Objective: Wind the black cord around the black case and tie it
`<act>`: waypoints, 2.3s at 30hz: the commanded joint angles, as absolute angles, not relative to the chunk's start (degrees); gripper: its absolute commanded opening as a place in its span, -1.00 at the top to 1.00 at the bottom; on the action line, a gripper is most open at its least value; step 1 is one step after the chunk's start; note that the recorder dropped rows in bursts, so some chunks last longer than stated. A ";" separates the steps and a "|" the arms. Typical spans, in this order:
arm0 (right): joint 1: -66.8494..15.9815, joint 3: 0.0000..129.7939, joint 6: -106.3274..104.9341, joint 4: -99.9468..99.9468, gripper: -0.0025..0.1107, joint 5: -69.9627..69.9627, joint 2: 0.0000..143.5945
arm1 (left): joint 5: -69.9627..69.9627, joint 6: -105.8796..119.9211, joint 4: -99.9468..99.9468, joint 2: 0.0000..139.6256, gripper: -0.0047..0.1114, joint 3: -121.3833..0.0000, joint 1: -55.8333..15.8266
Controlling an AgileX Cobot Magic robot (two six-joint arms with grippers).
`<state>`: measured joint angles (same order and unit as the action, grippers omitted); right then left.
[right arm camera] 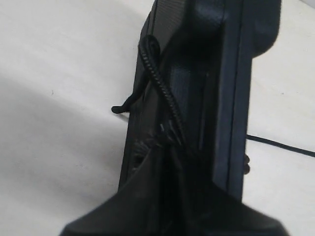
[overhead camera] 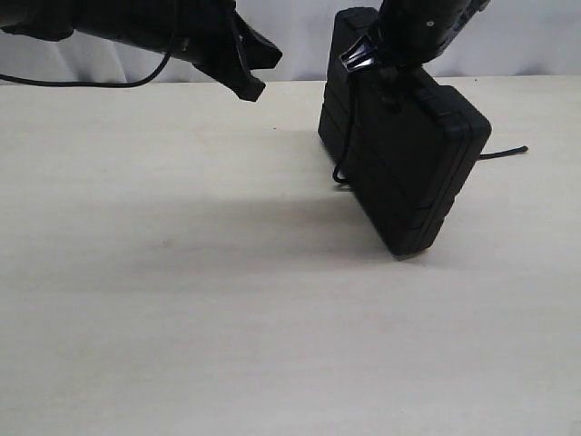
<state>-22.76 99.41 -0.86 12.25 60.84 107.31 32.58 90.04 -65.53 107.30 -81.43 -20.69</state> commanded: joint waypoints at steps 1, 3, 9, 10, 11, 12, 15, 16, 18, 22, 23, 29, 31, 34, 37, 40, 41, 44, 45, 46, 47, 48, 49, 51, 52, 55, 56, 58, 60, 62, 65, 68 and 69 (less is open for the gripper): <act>-22.85 97.57 -0.41 12.90 0.88 58.11 107.50 | 32.88 89.73 -66.69 106.99 0.92 -81.38 -20.66; -22.85 96.39 -0.41 12.90 0.88 56.69 107.50 | 32.88 89.84 -66.69 106.99 0.92 -81.38 -20.66; -22.85 98.32 -2.72 12.90 0.88 56.64 106.05 | 32.88 90.50 -66.69 106.99 0.92 -81.38 -20.66; -22.85 99.21 -2.17 12.64 0.88 56.39 104.80 | 32.88 90.88 -66.69 106.99 0.92 -81.38 -20.66; -22.68 99.94 -0.92 12.18 0.88 55.88 103.46 | 32.75 91.19 -66.69 106.99 0.92 -81.38 -20.66; -22.37 100.53 -0.51 11.57 0.88 55.85 102.49 | 32.53 91.19 -66.69 106.99 0.92 -81.38 -20.66; -20.99 102.52 -1.40 9.78 0.88 56.06 99.97 | 31.13 91.71 -66.69 106.99 0.92 -81.38 -20.66; -20.33 102.64 -1.23 10.32 0.88 56.06 99.43 | 31.00 91.71 -66.69 106.99 0.92 -81.38 -20.66; -18.35 102.64 2.49 15.29 0.88 56.53 99.24 | 31.33 91.71 -66.69 106.99 0.92 -81.38 -20.66; -12.23 102.16 5.47 17.57 0.88 61.48 102.90 | 33.07 91.71 -66.69 106.99 0.92 -81.38 -20.66; -10.78 101.51 4.62 15.35 0.88 62.22 104.02 | 32.81 91.71 -66.69 106.99 0.92 -81.38 -20.66; -7.25 97.49 -7.38 -4.06 0.88 59.42 108.13 | 32.01 91.71 -66.69 106.99 0.92 -81.38 -20.42; -7.87 96.91 -9.56 -7.40 0.88 58.40 108.62 | 31.31 91.71 -66.69 106.99 0.92 -81.38 -20.26; -9.98 96.91 -10.84 -8.57 0.88 58.56 108.89 | 31.14 91.71 -66.69 106.99 0.92 -81.38 -20.02; -12.80 96.91 -10.84 -8.57 0.88 58.69 108.98 | 31.03 91.56 -66.69 106.99 0.92 -81.38 -19.74; -15.54 96.91 -11.26 -8.57 0.88 58.69 108.98 | 30.99 91.22 -66.69 106.99 0.92 -81.38 -18.84; -16.27 96.91 -11.26 -8.57 0.88 58.69 108.98 | 31.31 90.81 -66.69 106.99 0.92 -81.38 -18.33; -17.43 96.91 -11.26 -8.57 0.88 58.45 108.12 | 34.38 90.07 -66.69 106.99 0.92 -81.38 -16.90; -17.43 96.91 -11.26 -8.57 0.88 58.45 107.81 | 36.04 90.07 -66.47 106.99 0.92 -81.38 -16.55; -17.43 96.91 -11.26 -8.57 0.88 58.41 107.43 | 38.12 90.18 -66.32 106.99 0.92 -81.38 -15.87; -17.43 96.91 -11.26 -8.57 0.88 58.41 106.80 | 40.41 90.28 -65.87 106.99 0.92 -81.38 -15.33; -17.43 96.91 -11.26 -8.57 0.88 58.41 106.50 | 42.29 90.29 -64.72 106.99 0.92 -81.38 -14.97; -17.43 96.91 -11.26 -8.57 0.88 58.41 105.94 | 44.30 90.29 -62.32 106.99 0.92 -81.38 -14.60; -17.33 96.91 -11.26 -8.57 0.88 58.76 105.24 | 48.05 88.79 -56.18 107.27 0.92 -81.38 -14.56; -17.33 96.91 -11.13 -8.45 0.88 58.76 104.96 | 49.99 87.19 -54.14 107.64 0.92 -81.38 -14.56; -17.22 96.91 -10.25 -7.24 0.88 59.18 104.50 | 54.35 86.55 -52.54 109.78 0.87 -81.38 -14.65; -16.95 96.91 -9.97 -6.49 0.88 59.63 104.50 | 55.11 86.65 -52.66 110.85 0.80 -81.38 -14.67; -15.72 96.69 -8.80 -6.24 0.88 60.16 104.50 | 56.31 86.65 -53.23 113.05 0.60 -81.38 -14.67; -13.67 95.87 -8.10 -6.24 0.88 60.17 104.50 | 58.24 87.96 -54.48 115.58 0.35 -81.38 -14.91; -10.97 94.81 -7.68 -6.24 0.88 59.50 104.50 | 57.61 88.96 -53.93 117.76 0.16 -81.38 -15.83; -6.95 93.07 -6.63 -6.37 0.88 58.28 104.62 | 52.92 89.86 -52.37 119.63 0.06 -81.38 -17.46; -3.49 90.86 -6.63 -7.50 0.88 56.09 105.11 | 48.53 89.95 -52.00 120.43 0.06 -81.38 -18.64; -2.54 90.28 -6.63 -7.76 0.88 55.31 105.40 | 46.29 89.84 -51.38 120.66 0.06 -81.38 -18.88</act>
